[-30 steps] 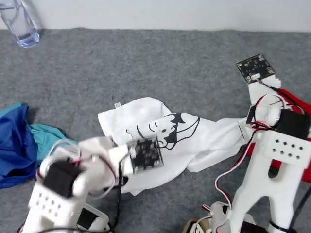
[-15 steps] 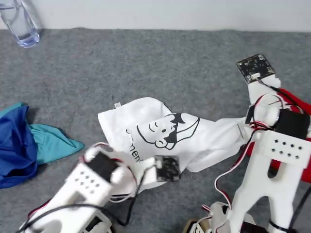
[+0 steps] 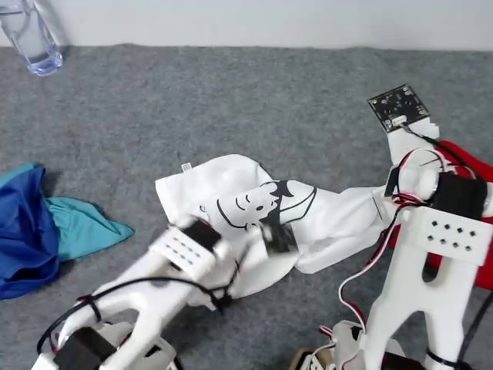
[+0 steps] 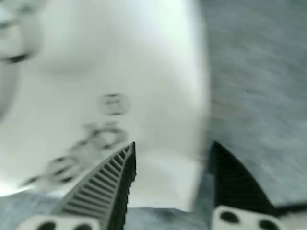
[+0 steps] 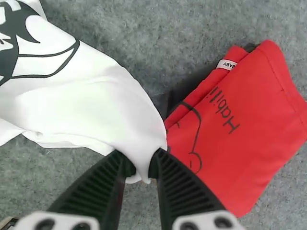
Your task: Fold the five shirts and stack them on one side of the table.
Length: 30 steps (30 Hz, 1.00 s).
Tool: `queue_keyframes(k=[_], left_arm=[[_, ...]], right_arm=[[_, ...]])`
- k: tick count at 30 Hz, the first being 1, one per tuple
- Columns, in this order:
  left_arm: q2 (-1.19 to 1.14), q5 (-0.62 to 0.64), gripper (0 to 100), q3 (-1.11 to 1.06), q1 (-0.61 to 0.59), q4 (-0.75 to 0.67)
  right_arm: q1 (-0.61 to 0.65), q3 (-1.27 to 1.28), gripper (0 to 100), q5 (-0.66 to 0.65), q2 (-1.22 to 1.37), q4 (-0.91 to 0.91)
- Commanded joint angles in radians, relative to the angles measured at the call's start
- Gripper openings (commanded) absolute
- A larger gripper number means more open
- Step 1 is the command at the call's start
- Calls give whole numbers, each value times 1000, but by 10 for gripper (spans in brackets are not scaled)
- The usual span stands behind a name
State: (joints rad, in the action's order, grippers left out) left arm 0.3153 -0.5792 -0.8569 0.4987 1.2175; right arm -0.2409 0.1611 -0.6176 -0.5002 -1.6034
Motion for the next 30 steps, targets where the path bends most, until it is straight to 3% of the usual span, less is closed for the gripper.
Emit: queue_keyframes(k=[1, 7, 11, 17, 30], left_arm=[[-35, 11, 288, 85, -95, -49], [-114, 12, 287, 191, -163, -55], [-157, 12, 280, 217, -218, -141], [-235, 12, 227, 225, -201, -147], [270, 18, 214, 216, -43, 187]], right_arm=[[7, -8, 9, 6, 5, 16], [-22, -6, 9, 8, 4, 96], [-64, -5, 9, 6, 5, 148], [-73, -3, 9, 3, 1, 147], [-38, 23, 9, 6, 4, 128]])
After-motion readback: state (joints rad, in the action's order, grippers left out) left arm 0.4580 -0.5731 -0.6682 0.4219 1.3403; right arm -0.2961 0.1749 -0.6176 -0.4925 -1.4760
